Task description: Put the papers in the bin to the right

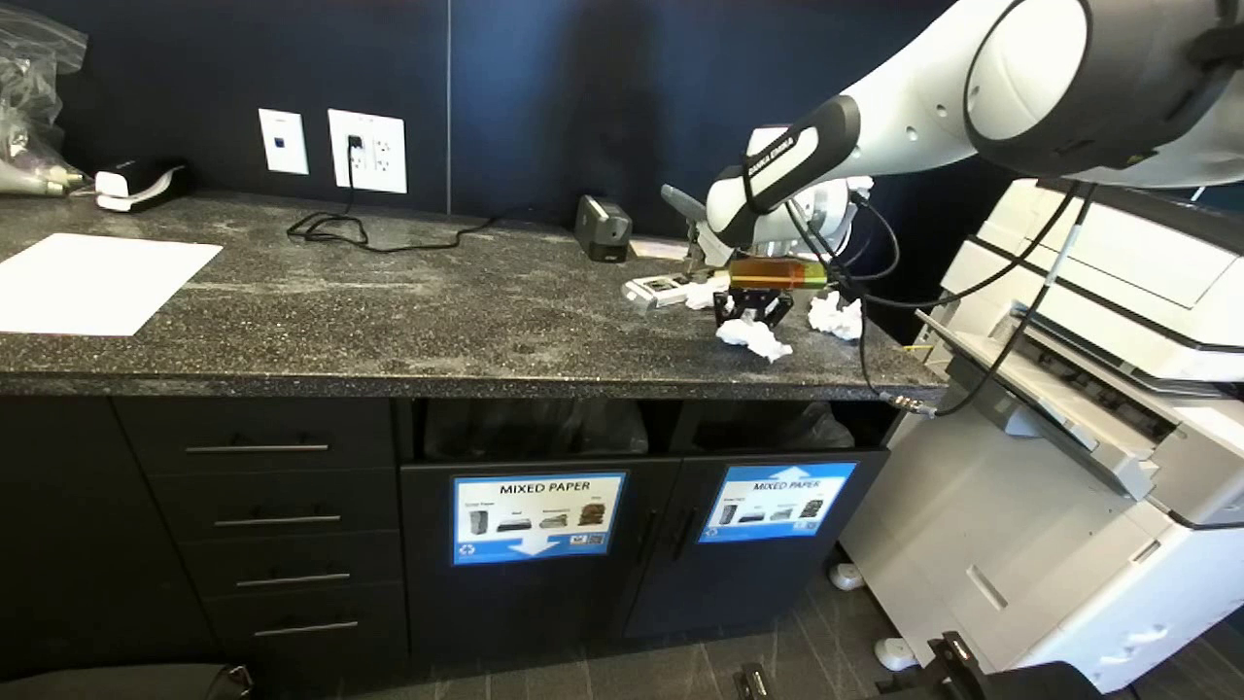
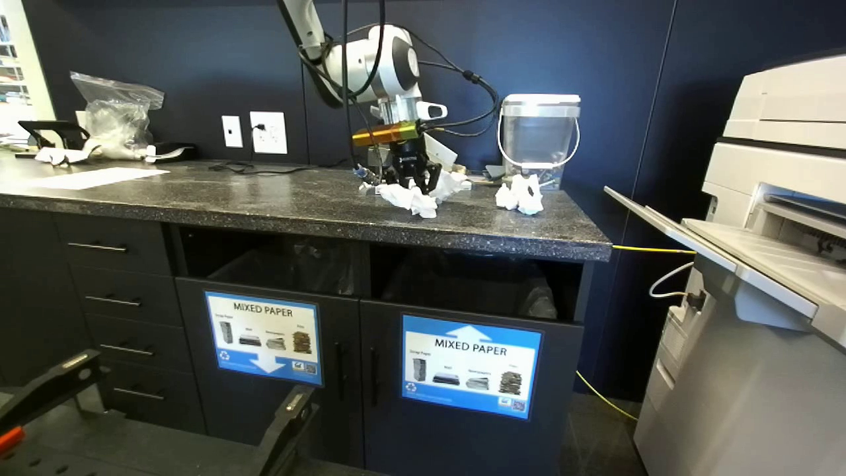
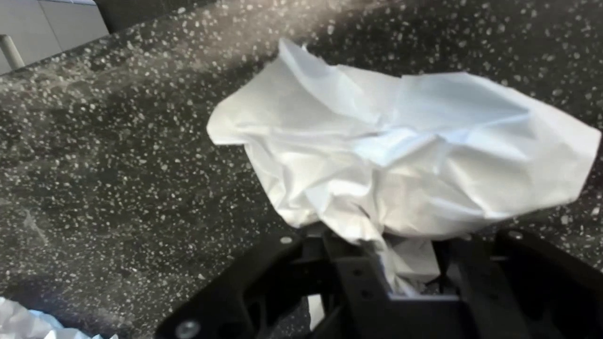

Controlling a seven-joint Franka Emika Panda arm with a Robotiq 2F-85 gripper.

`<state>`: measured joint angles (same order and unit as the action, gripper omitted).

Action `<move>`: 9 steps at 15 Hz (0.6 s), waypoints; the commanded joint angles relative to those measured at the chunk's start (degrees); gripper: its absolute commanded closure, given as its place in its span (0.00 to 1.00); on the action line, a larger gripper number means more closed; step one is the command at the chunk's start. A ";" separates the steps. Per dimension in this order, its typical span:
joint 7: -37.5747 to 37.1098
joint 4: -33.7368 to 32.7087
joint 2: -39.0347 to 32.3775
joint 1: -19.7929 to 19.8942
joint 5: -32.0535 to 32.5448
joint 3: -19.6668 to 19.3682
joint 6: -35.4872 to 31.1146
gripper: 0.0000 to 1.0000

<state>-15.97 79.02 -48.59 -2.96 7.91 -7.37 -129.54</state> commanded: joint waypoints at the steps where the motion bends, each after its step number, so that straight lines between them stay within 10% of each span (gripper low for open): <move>1: 9.59 8.09 5.94 5.18 -3.86 3.80 -3.23 0.81; 9: 22.14 26.87 15.42 12.36 -10.20 7.16 -13.09 0.81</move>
<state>2.03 97.12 -38.23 7.34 0.31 -1.84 -138.60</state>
